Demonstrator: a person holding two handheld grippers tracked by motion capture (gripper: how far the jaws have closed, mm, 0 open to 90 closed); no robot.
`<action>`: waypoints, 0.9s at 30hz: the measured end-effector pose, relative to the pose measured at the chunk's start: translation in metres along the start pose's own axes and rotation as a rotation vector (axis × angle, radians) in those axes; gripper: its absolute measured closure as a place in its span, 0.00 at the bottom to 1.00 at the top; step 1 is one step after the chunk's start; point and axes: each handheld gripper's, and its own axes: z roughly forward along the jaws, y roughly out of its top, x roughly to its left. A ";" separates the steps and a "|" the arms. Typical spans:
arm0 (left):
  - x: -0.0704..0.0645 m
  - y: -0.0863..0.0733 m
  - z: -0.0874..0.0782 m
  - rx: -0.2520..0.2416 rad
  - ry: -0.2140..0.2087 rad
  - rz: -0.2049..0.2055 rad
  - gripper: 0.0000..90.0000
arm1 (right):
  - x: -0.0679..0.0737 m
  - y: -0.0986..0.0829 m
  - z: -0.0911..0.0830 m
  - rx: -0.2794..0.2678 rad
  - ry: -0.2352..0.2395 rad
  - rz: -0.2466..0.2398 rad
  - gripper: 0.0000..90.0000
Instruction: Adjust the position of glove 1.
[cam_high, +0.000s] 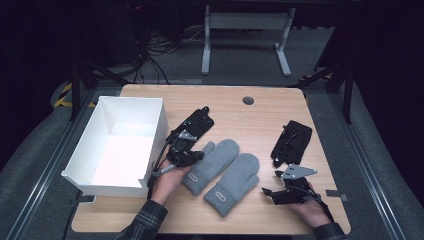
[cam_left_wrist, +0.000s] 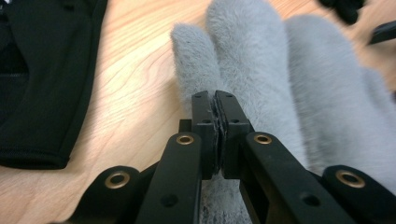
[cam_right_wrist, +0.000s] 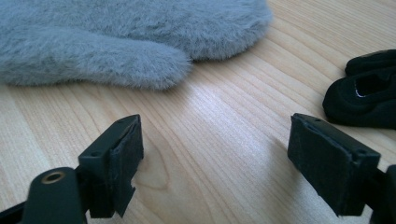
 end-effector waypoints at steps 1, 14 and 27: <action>-0.001 0.000 -0.001 -0.006 -0.004 -0.002 0.98 | 0.000 0.000 0.000 0.002 -0.001 0.000 0.23; -0.013 0.006 -0.015 -0.058 -0.056 -0.002 0.98 | 0.034 0.024 -0.006 -0.018 0.150 -0.093 1.00; -0.027 0.009 -0.016 -0.072 -0.082 0.017 0.98 | 0.054 0.042 0.021 0.019 0.192 -0.164 1.00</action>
